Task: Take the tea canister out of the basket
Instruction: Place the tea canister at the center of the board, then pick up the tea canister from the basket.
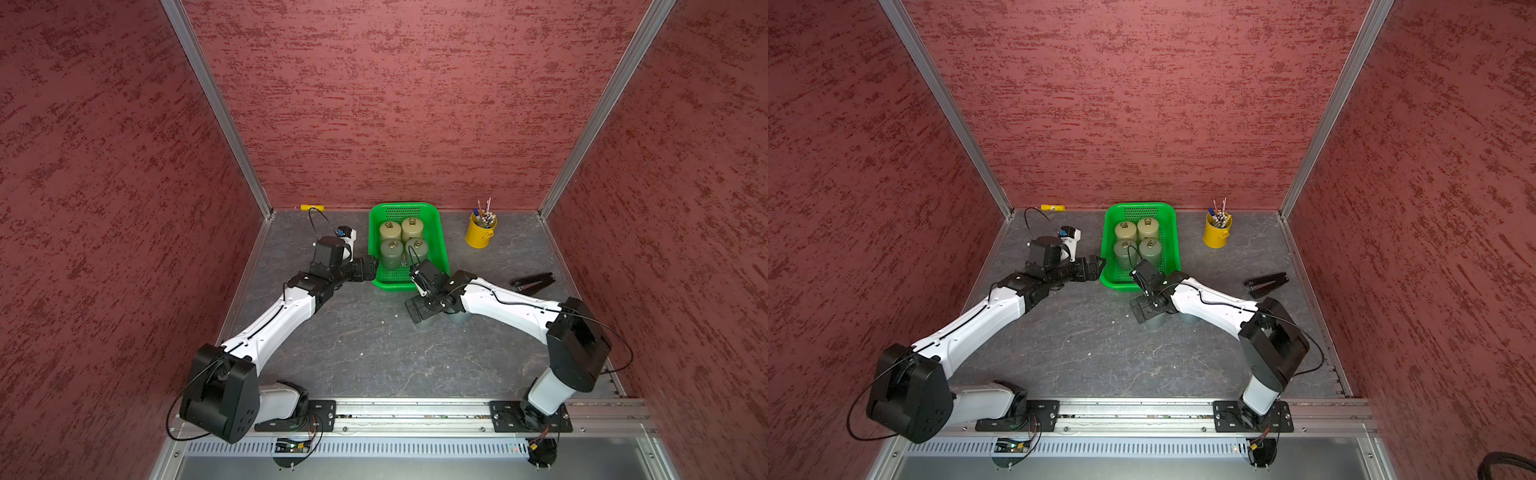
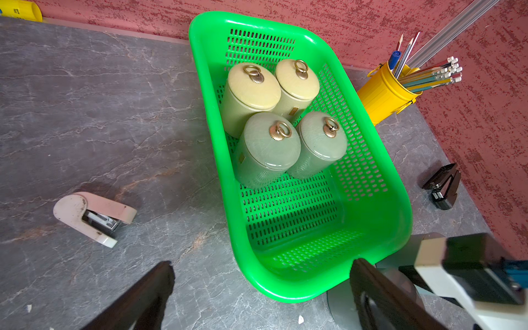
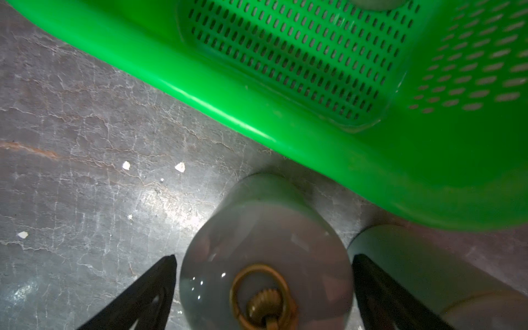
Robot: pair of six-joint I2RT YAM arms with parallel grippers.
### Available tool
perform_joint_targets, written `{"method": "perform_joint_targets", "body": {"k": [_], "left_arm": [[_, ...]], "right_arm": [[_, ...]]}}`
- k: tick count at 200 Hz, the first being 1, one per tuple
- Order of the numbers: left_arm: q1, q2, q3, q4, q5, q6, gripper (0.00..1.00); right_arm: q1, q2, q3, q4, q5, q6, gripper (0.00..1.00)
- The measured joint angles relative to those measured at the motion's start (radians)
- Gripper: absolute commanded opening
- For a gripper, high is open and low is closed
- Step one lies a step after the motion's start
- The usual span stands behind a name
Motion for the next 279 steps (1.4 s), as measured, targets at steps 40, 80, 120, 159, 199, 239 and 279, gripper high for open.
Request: {"method": "perform_joint_targets", "body": {"k": [40, 80, 120, 159, 199, 239, 279], "left_arm": [[0.0, 0.0, 0.0, -0.001, 0.0, -0.002, 1.0], [0.0, 0.0, 0.0, -0.002, 0.0, -0.006, 1.0], [0.009, -0.013, 0.0, -0.019, 0.001, -0.009, 1.0], [0.046, -0.055, -0.002, -0.018, 0.006, -0.012, 1.0], [0.055, -0.066, -0.009, -0.019, 0.007, -0.011, 1.0], [0.055, -0.066, -0.011, -0.019, 0.006, -0.011, 1.0], [0.055, -0.066, -0.011, -0.019, 0.005, -0.01, 1.0]], "right_arm": [[0.0, -0.075, 0.114, -0.043, 0.026, -0.01, 0.95], [-0.003, -0.034, 0.299, -0.075, 0.046, -0.057, 0.96], [-0.035, 0.196, 0.604, -0.113, 0.017, -0.125, 0.97], [-0.081, 0.416, 0.866, -0.198, -0.038, -0.196, 0.97], [-0.118, 0.553, 1.055, -0.261, -0.082, -0.266, 0.98], [-0.161, 0.661, 1.195, -0.29, -0.143, -0.309, 0.98], [-0.185, 0.743, 1.258, -0.295, -0.17, -0.33, 0.98]]}}
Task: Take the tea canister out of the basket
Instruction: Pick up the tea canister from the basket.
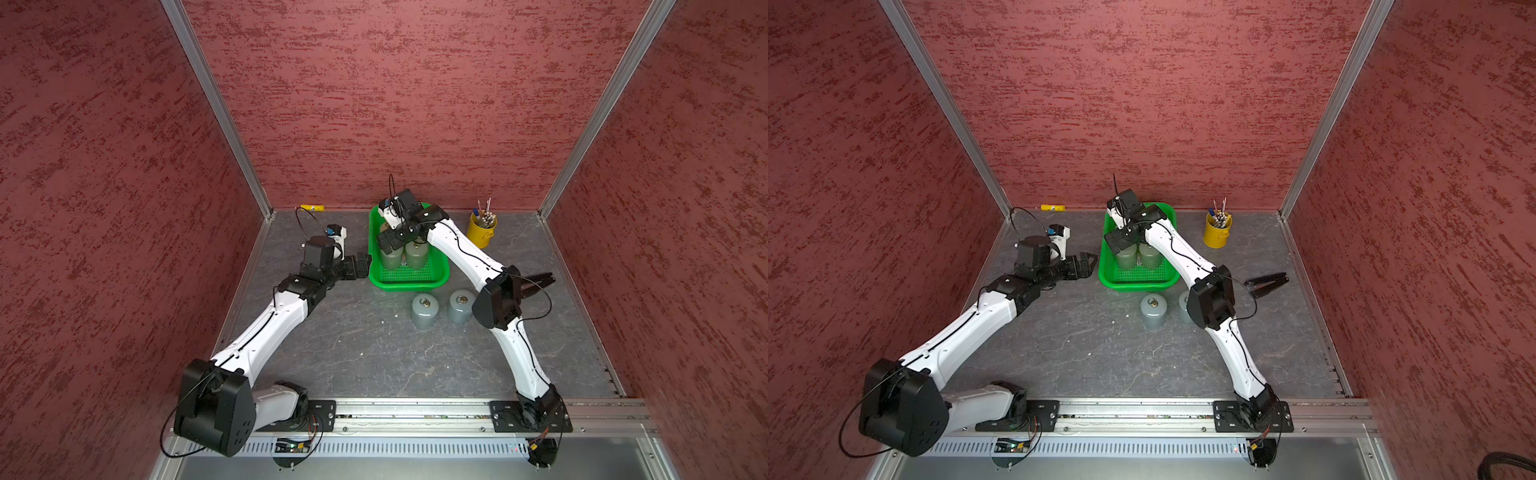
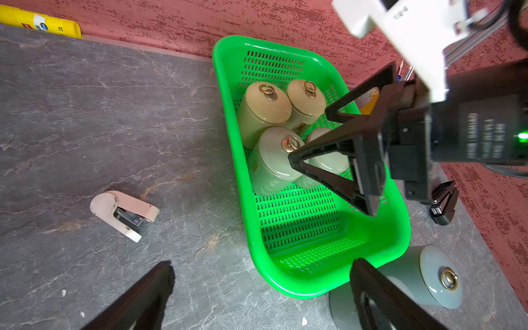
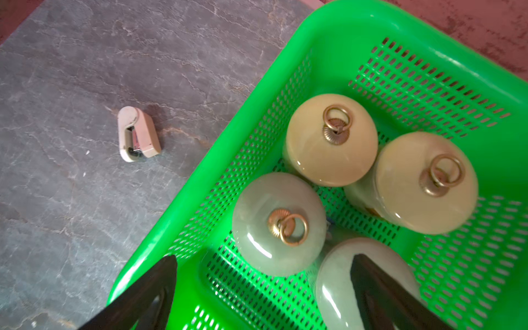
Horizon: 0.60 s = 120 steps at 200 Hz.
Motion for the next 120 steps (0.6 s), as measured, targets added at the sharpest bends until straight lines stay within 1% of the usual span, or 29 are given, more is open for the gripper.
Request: {"method": "perform_joint_targets", "body": {"k": [88, 120], "left_arm": [[0.0, 0.0, 0.0, 0.0, -0.002, 0.002, 1.0], [0.0, 0.0, 0.0, 0.0, -0.002, 0.002, 1.0]], "right_arm": [[-0.006, 0.108, 0.055, 0.002, -0.009, -0.03, 0.99], [-0.007, 0.127, 0.066, 0.005, 0.0, -0.039, 0.98]]}}
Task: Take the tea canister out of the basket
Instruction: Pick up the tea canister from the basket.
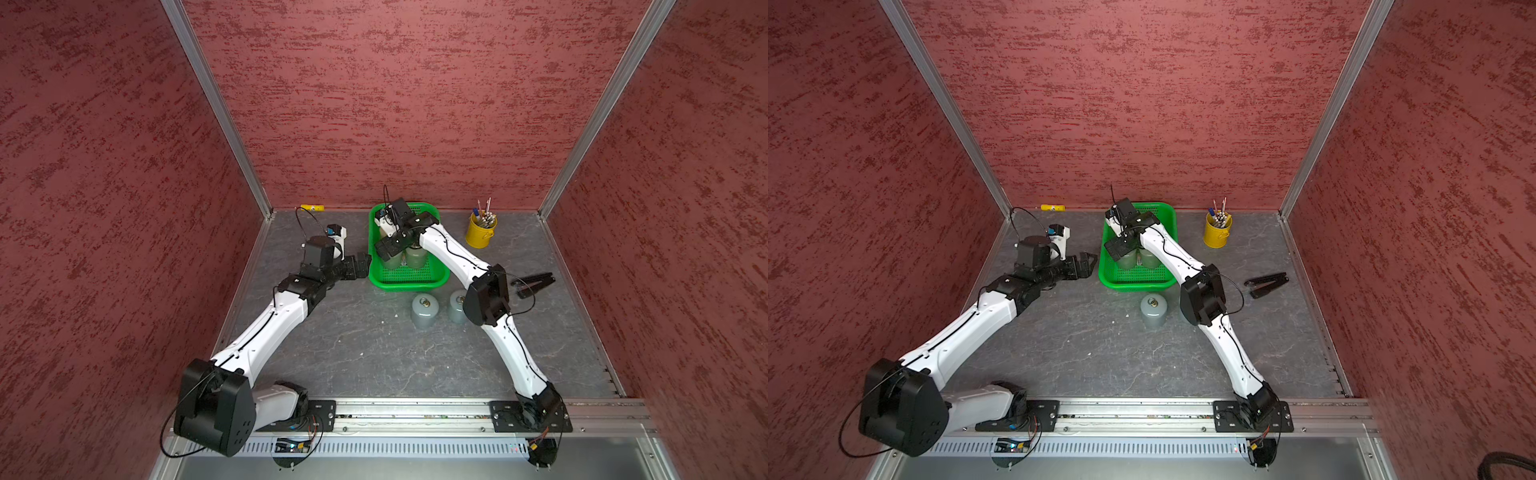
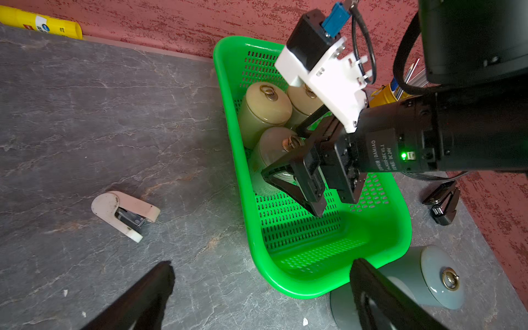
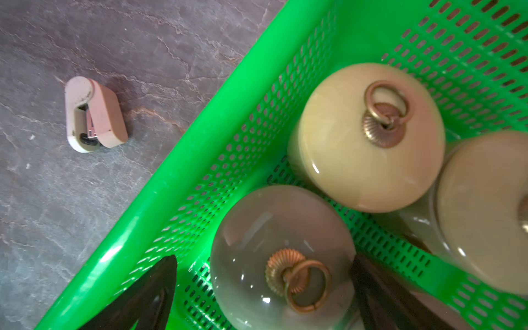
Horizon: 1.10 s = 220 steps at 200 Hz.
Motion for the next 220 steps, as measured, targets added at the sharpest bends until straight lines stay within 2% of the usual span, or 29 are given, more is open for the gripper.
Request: {"method": "perform_joint_targets", "body": {"k": [129, 220], "left_arm": [[-0.001, 0.0, 0.0, 0.0, -0.004, 0.0, 1.0], [-0.001, 0.0, 0.0, 0.0, -0.008, 0.001, 1.0]], "right_arm": [[-0.013, 0.066, 0.044, 0.006, 0.013, -0.02, 0.98], [-0.014, 0.066, 0.045, 0.005, 0.018, -0.031, 0.8]]}}
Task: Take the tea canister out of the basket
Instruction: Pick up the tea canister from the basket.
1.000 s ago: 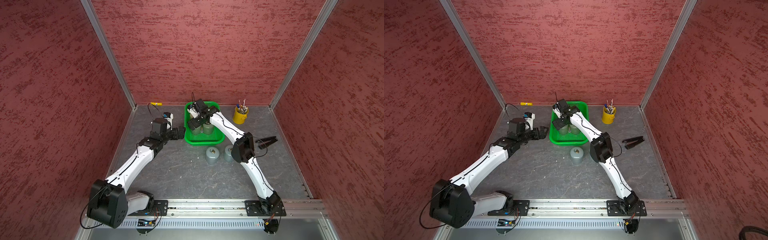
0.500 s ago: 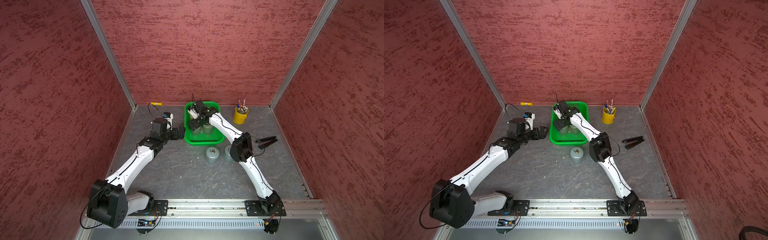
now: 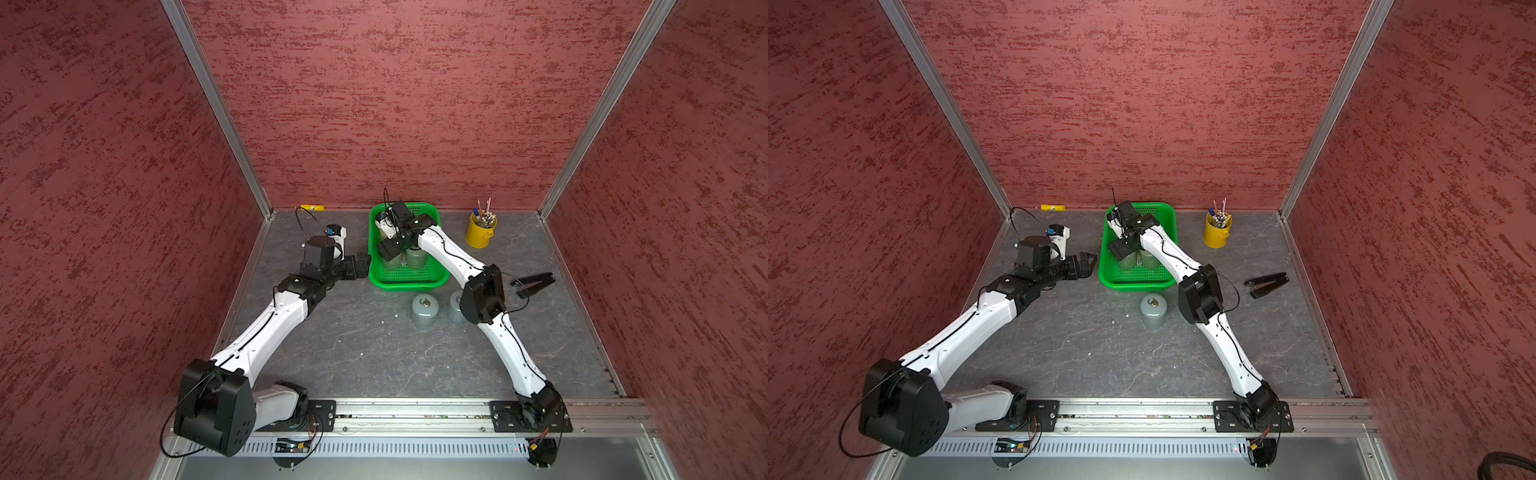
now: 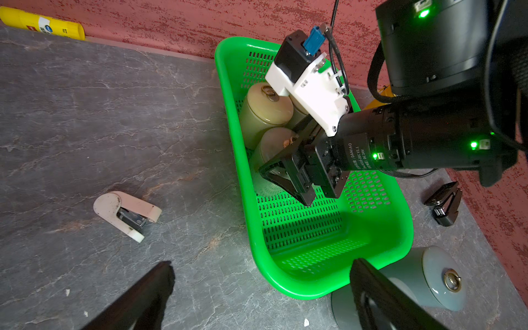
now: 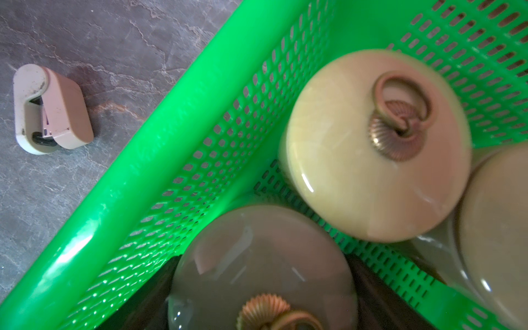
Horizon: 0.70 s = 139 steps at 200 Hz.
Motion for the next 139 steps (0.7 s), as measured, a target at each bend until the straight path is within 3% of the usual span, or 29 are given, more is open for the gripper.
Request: {"method": "perform_joint_targets", "body": {"k": [50, 73, 117, 139], "left_arm": [[0.0, 0.0, -0.002, 0.0, -0.011, 0.0, 1.0], [0.0, 0.0, -0.005, 0.0, -0.013, 0.0, 1.0], [0.0, -0.002, -0.008, -0.001, -0.015, 0.0, 1.0], [0.0, -0.002, -0.008, -0.001, -0.014, 0.0, 1.0]], "right_arm": [[0.0, -0.006, -0.013, 0.009, -0.001, 0.0, 0.7], [0.0, -0.045, -0.084, 0.046, -0.001, 0.0, 0.59], [0.003, -0.119, -0.192, 0.072, -0.001, 0.0, 0.53], [0.005, -0.161, -0.229, 0.078, -0.001, 0.0, 0.43]]}}
